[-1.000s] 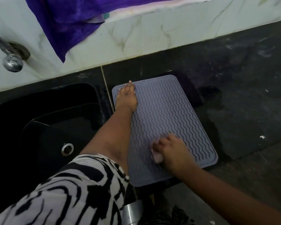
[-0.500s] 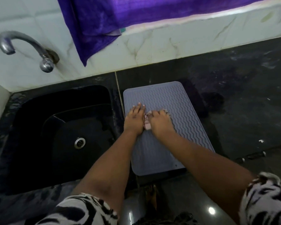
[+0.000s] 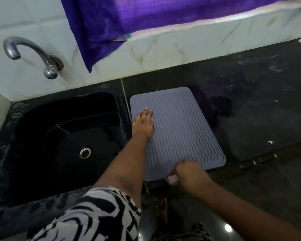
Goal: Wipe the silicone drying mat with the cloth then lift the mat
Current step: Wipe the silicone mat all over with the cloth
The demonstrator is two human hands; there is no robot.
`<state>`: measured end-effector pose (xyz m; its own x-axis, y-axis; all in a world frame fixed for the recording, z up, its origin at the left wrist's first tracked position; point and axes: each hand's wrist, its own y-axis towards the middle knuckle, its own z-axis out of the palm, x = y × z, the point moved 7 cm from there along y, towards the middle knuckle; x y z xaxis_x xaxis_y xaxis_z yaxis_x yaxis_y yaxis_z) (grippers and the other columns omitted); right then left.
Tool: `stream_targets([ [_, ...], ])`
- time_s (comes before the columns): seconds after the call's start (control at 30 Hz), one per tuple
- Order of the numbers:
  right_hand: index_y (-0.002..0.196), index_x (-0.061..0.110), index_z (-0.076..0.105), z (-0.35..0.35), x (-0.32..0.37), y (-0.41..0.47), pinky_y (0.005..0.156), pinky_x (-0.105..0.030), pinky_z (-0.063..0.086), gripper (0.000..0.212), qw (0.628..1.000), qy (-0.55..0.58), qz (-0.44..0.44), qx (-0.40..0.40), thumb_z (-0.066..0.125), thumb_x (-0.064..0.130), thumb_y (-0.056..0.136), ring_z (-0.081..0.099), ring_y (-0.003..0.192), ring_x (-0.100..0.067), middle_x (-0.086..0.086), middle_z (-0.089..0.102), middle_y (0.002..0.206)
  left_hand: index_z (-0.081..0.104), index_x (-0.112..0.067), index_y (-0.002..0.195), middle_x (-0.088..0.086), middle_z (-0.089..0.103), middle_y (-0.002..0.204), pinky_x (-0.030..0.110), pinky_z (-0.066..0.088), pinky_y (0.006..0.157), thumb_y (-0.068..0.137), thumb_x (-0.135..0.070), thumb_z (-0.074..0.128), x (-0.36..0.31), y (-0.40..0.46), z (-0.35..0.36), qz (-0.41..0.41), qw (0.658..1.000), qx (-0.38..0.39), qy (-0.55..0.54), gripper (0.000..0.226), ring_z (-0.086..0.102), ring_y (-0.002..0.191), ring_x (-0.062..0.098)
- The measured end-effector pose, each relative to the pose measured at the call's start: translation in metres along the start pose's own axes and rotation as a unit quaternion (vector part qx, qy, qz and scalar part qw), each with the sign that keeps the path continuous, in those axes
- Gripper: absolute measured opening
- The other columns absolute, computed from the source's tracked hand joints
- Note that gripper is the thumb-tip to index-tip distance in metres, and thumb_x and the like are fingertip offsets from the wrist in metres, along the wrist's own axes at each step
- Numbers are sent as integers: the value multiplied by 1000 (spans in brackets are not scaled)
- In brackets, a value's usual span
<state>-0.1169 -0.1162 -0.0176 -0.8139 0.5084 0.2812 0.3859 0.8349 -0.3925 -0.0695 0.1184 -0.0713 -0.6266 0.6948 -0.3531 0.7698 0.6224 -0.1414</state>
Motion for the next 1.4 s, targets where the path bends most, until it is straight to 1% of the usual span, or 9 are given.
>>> stream_targets([
  [0.17,71,17,65,-62,-25,31,65,-27,45,11,986,154,29,-52,71,12,79,59,72,-15,4,59,70,14,-20,156,5,2,164,41,7,123,106,-24,22,-8,-5,-7,25,998,49,2,51,4,151,27],
  [0.23,89,12,70,-75,-23,63,74,-28,44,8,987,118,16,-109,66,9,83,61,88,-23,-2,62,84,25,-19,154,5,14,163,38,11,123,105,-23,28,-8,-19,-11,42,999,-11,-14,50,12,150,25],
  [0.33,136,15,48,-56,-9,98,103,-35,38,48,994,21,20,-108,58,21,90,45,121,-29,-11,51,129,26,-17,154,3,16,163,34,11,123,106,-29,28,1,-42,-1,20,999,-40,1,49,13,150,22],
  [0.47,139,9,39,-23,8,94,106,-44,31,53,980,-128,3,-153,55,14,88,37,127,-31,-12,43,139,15,-21,156,-3,7,164,34,10,122,106,-35,20,9,-52,13,-4,998,-51,39,52,8,151,17],
  [0.73,137,23,44,19,-6,2,105,-40,29,56,988,-91,-53,-117,59,20,83,39,124,-24,1,49,134,17,-23,156,-7,9,164,36,10,122,104,-36,19,5,-59,11,-38,997,-59,14,53,8,151,15],
  [0.9,106,25,66,10,-25,-35,87,-25,47,22,994,81,-19,-73,65,22,84,55,100,-12,5,63,103,18,-23,156,-8,10,164,34,9,122,104,-36,18,4,-63,12,-59,996,-65,-9,53,9,151,14],
  [1.03,89,23,68,-36,-69,-29,45,-5,44,22,932,297,116,-175,63,3,84,55,63,1,9,62,76,14,-23,156,-8,5,164,33,6,122,104,-36,16,3,-63,14,-78,995,-61,-16,54,7,151,14],
  [1.27,78,7,65,-89,-95,35,64,-26,43,18,934,264,155,-185,49,5,88,59,74,-23,-6,62,75,47,-8,138,8,36,153,40,25,111,103,-33,28,-18,-47,-8,-73,991,-115,-21,47,33,136,25],
  [1.4,75,13,64,-121,-98,80,66,-25,40,16,932,258,138,-212,55,7,86,57,74,-19,0,59,71,26,-12,152,6,17,162,39,7,122,104,-29,27,-39,-2,-20,-25,996,-68,-57,51,13,149,25],
])
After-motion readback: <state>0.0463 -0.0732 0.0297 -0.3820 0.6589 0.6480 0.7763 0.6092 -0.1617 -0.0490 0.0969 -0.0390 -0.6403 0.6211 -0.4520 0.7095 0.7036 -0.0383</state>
